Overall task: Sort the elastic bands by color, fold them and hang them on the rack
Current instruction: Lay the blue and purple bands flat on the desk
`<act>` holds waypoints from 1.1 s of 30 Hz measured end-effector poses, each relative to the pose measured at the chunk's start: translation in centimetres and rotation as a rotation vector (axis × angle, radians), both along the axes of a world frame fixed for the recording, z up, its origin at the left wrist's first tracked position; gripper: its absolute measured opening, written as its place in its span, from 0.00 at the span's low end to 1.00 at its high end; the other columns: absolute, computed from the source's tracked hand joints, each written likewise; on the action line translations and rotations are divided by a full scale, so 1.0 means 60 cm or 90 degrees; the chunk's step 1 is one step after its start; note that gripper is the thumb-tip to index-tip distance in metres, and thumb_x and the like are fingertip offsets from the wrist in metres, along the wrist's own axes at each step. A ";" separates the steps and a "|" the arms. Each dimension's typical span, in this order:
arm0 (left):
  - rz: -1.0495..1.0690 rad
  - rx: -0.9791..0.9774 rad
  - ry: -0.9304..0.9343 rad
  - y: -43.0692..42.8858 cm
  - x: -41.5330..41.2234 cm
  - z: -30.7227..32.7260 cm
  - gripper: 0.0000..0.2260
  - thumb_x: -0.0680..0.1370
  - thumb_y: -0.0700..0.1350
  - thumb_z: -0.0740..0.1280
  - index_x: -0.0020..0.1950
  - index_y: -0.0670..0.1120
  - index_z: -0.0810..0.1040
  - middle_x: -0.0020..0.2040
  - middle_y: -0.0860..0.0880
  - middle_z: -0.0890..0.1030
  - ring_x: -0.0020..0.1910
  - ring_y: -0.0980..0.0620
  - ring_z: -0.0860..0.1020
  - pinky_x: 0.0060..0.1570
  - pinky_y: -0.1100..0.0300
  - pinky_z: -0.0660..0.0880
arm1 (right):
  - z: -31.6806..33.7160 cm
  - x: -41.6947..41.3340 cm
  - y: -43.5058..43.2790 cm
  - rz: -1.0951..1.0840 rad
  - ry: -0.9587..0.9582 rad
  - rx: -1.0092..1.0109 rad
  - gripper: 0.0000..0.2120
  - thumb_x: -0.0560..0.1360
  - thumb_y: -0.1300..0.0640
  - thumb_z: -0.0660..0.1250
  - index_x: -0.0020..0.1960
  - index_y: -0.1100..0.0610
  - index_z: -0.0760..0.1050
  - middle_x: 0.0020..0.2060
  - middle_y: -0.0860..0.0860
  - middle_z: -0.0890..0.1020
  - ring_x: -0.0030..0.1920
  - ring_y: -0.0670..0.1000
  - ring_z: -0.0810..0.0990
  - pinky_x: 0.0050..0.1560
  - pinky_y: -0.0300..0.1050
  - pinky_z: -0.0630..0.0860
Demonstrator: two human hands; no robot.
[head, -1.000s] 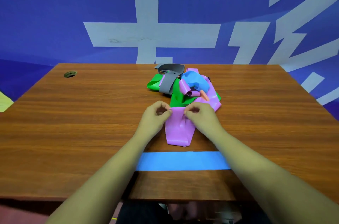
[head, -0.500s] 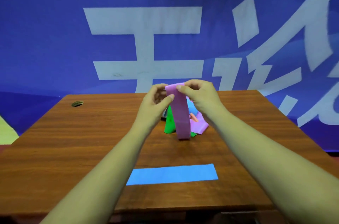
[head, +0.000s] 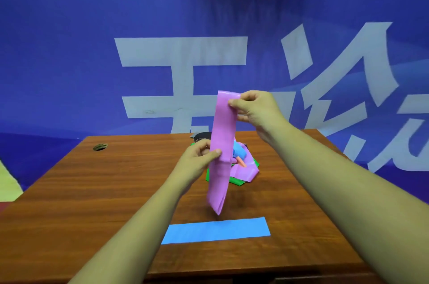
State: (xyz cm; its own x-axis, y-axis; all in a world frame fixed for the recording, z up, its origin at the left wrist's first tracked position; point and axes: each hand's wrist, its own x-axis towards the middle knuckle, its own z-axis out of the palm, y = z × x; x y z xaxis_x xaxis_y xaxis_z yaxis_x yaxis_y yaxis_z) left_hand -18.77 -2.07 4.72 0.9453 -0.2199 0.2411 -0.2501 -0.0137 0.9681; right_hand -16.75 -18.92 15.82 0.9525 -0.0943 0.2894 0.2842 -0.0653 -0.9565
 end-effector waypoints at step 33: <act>-0.053 0.256 0.278 0.166 -0.006 -0.153 0.17 0.66 0.46 0.74 0.52 0.40 0.81 0.40 0.47 0.82 0.38 0.52 0.78 0.39 0.63 0.74 | -0.157 0.026 -0.057 -0.160 0.184 -0.024 0.11 0.75 0.67 0.67 0.35 0.59 0.72 0.38 0.61 0.77 0.37 0.55 0.78 0.26 0.40 0.78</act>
